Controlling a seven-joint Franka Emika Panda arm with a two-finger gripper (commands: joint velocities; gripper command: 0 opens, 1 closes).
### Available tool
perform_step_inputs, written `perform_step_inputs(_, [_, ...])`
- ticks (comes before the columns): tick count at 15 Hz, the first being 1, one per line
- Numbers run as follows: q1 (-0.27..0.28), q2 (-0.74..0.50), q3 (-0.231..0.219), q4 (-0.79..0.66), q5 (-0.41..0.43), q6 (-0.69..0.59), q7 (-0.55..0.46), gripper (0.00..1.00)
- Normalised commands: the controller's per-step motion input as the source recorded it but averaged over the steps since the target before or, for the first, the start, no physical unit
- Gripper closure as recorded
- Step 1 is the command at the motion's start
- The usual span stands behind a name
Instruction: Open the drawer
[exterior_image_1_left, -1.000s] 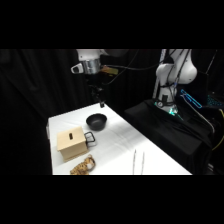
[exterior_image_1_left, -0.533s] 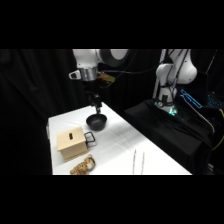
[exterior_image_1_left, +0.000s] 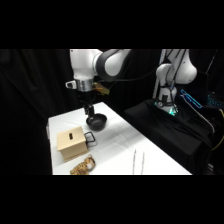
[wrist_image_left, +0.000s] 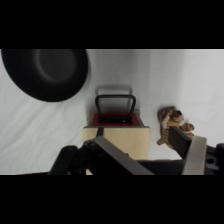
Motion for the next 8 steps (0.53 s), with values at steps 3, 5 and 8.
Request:
perform_step_inputs(3, [-0.066, 0.12, 0.093, 0.02, 0.157, 0.31, -0.06, 0.0])
perform_step_inputs(5, [-0.065, 0.14, 0.108, -0.02, 0.156, 0.33, -0.06, 0.0])
perform_step_inputs(8, [-0.069, 0.14, 0.111, -0.04, 0.159, 0.34, -0.03, 0.0])
